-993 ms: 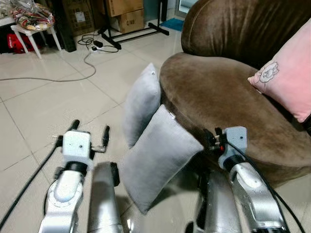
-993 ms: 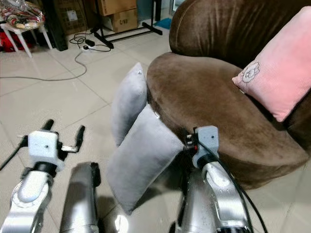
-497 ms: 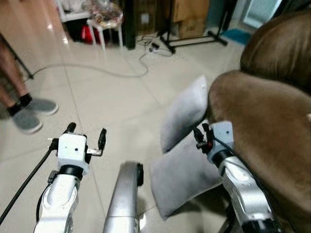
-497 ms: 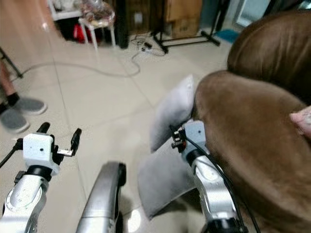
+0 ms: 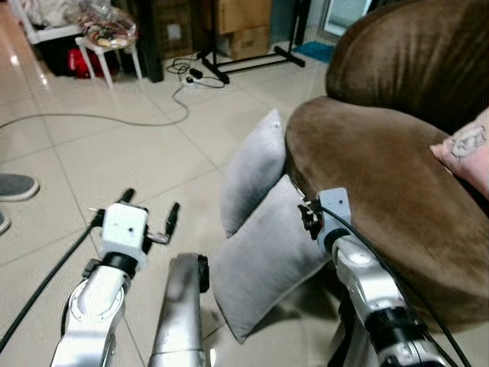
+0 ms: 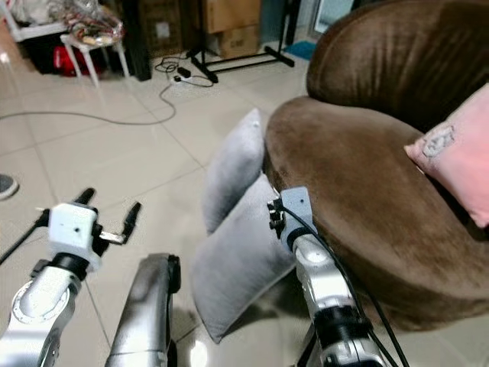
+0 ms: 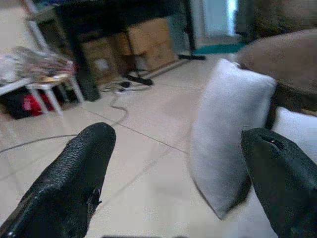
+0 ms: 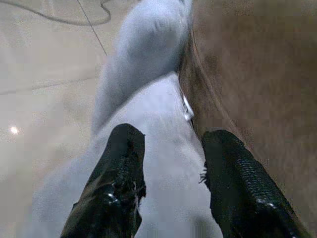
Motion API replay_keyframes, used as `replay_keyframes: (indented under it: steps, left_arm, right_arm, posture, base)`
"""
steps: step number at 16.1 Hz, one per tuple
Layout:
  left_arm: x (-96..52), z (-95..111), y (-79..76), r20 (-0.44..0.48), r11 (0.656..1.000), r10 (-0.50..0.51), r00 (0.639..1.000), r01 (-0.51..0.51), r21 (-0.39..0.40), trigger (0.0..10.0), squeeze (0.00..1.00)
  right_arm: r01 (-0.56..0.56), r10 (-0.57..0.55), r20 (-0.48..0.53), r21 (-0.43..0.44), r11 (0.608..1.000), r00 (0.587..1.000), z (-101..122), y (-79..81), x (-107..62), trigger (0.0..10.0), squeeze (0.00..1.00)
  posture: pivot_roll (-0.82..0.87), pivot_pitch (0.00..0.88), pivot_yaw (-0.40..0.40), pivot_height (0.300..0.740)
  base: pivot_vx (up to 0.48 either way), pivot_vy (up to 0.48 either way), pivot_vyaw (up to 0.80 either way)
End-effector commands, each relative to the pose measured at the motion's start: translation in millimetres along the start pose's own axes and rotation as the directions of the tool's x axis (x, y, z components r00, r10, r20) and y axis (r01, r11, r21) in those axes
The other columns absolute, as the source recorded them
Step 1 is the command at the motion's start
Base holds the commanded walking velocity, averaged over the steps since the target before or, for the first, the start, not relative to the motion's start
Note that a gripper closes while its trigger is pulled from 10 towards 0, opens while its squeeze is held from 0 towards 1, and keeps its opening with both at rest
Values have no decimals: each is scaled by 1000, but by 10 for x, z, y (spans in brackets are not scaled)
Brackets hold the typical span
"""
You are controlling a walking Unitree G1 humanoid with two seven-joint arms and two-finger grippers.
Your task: Move the pillow to the sofa from floor
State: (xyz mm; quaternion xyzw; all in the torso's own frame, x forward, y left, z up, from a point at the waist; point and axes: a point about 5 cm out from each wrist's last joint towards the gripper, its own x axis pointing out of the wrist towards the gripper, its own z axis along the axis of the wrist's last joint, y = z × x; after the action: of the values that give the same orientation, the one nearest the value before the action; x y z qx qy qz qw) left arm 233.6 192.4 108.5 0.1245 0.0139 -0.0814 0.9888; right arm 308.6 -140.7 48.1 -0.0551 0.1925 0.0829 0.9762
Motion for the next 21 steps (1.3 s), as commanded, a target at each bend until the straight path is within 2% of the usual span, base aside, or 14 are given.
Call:
replay_keyframes:
  steps: [1, 2, 5, 7, 8, 9, 12, 14, 15, 16, 17, 21]
  left_arm:
    - [7, 22, -8, -1, 999, -35, 999, 35, 2, 10000, 0]
    - [18, 21, -10, -5, 998, -60, 998, 60, 3, 10000, 0]
    - [15, 40, -44, -10, 992, -122, 992, 122, -11, 10000, 0]
    - [-85, 60, -117, -27, 971, -235, 972, 233, -50, 10000, 0]
    - [-163, 62, -159, -40, 948, -313, 949, 310, -68, 10000, 0]
    - [-190, 69, -168, -43, 942, -332, 942, 328, -72, 10000, 0]
    - [-333, 113, -123, -64, 933, -358, 931, 354, -71, 10000, 0]
    - [-404, 177, -114, -70, 925, -378, 923, 373, -75, 10000, 0]
    - [-411, 189, -108, -69, 926, -376, 924, 371, -72, 10000, 0]
    - [-432, 211, -100, -69, 928, -371, 926, 367, -67, 10000, 0]
    - [-470, 252, -87, -65, 929, -368, 928, 363, -72, 10000, 0]
    - [-505, 314, -87, -65, 921, -384, 921, 377, -96, 10000, 0]
  right_arm:
    - [29, -29, -4, 11, 1000, 1000, 39, -28, 61, 10000, 1000]
    - [44, -43, -46, 23, 999, 998, 21, -21, 146, 10000, 1000]
    - [49, -48, -80, 0, 999, 996, 55, -12, 240, 10000, 1000]
    - [48, -52, -112, -39, 998, 992, 55, -30, 289, 10000, 1000]
    - [47, -57, -153, -69, 996, 987, 27, -60, 298, 10000, 1000]
    - [52, -63, -161, -72, 996, 985, 23, -80, 299, 10000, 1000]
    - [109, -114, -201, -37, 993, 973, -7, -218, 297, 10000, 1000]
    - [170, -147, -229, 82, 982, 962, -22, -304, 287, 10000, 1000]
    - [166, -134, -213, 136, 977, 968, 4, -297, 295, 10000, 753]
    - [158, -118, -194, 205, 966, 974, 35, -287, 306, 10000, 0]
    - [91, -47, -147, 310, 946, 988, 102, -211, 332, 10000, 0]
    - [-24, 89, -137, 416, 909, 987, 63, -32, 338, 10000, 0]
  posture:
    - [76, 0, -14, 406]
    - [70, 0, -12, 406]
    - [80, 25, -20, 406]
    - [88, 60, -37, 406]
    - [93, 79, -51, 406]
    - [97, 95, -56, 406]
    - [106, 155, -65, 406]
    - [113, 175, -67, 406]
    - [114, 178, -67, 406]
    - [117, 183, -67, 406]
    - [117, 192, -69, 406]
    - [118, 195, -61, 406]
  base:
    - [0, 0, 0]
    - [0, 0, 0]
    - [0, 0, 0]
    - [0, 0, 0]
    - [0, 0, 0]
    - [0, 0, 0]
    - [0, 0, 0]
    - [0, 0, 0]
    - [0, 0, 0]
    - [0, 0, 0]
    - [0, 0, 0]
    - [0, 0, 0]
